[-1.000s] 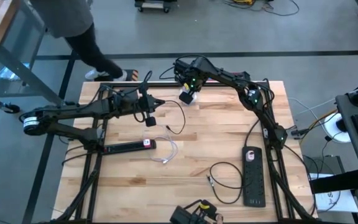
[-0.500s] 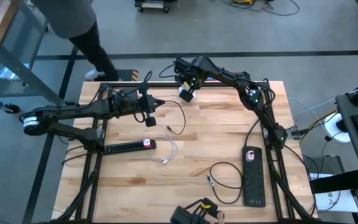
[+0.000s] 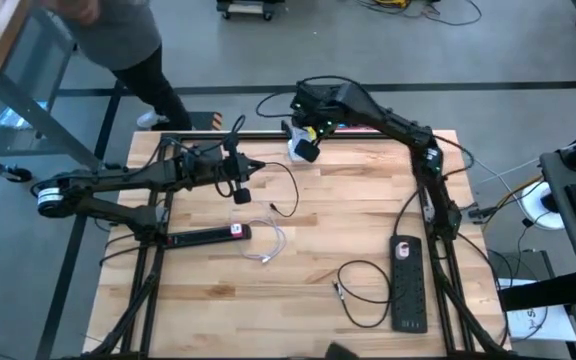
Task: Insert USB
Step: Insert the black charger cable into the white outlet extension
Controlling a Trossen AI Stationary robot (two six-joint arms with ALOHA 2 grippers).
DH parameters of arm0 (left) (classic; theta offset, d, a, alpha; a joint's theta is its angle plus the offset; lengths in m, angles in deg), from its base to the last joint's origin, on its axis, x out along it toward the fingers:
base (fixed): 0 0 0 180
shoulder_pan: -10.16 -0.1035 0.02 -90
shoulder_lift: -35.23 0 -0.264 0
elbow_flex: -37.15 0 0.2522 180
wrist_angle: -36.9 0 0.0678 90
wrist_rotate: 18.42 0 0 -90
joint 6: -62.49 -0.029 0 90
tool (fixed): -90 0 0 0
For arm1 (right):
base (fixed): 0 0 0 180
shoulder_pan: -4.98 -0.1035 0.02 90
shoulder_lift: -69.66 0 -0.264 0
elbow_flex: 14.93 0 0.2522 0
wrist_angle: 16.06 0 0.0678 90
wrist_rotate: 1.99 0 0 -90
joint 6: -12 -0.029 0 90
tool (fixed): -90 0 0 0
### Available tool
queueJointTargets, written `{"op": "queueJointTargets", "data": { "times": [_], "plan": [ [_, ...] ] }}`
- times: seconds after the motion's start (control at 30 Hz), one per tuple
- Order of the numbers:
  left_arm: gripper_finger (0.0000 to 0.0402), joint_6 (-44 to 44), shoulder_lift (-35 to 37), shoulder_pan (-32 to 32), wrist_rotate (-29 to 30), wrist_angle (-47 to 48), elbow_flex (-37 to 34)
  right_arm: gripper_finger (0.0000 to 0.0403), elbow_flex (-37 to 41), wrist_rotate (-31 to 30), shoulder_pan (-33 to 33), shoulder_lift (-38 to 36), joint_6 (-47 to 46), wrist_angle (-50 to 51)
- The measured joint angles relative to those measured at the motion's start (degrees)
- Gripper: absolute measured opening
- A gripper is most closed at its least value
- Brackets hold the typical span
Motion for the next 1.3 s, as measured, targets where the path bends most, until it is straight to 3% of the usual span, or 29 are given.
{"op": "queueJointTargets", "data": {
  "times": [0.13,0.27,0.57,0.8,0.97,1.3],
  "plan": [
    [0.0004,-0.5,-0.6,0.0,0.0,-0.8,0.0,0.0399,0.1,0.0,-4.9,-5.0,1.0,-2.7],
    [0.0004,-1.3,-2.5,0.0,-0.1,-3.0,0.0,0.0399,0.2,0.2,-11.3,-7.7,9.4,-9.4],
    [0.0004,-4.1,-3.6,0.6,-0.4,-7.3,-0.1,0.0380,1.8,0.6,-19.7,-5.9,21.2,-19.8],
    [0.0004,-4.6,-2.1,0.9,-3.3,-6.4,-0.1,0.0284,9.0,-0.1,-20.2,-6.0,23.4,-29.7],
    [0.0004,-4.6,-2.0,1.1,-3.4,-5.9,-0.1,0.0203,11.3,-5.6,-19.5,-6.1,24.2,-30.6],
    [0.0004,-5.5,-1.9,1.2,-3.4,-6.0,-0.1,0.0083,13.2,-5.3,-17.9,-7.1,24.0,-31.9]
  ]
}}
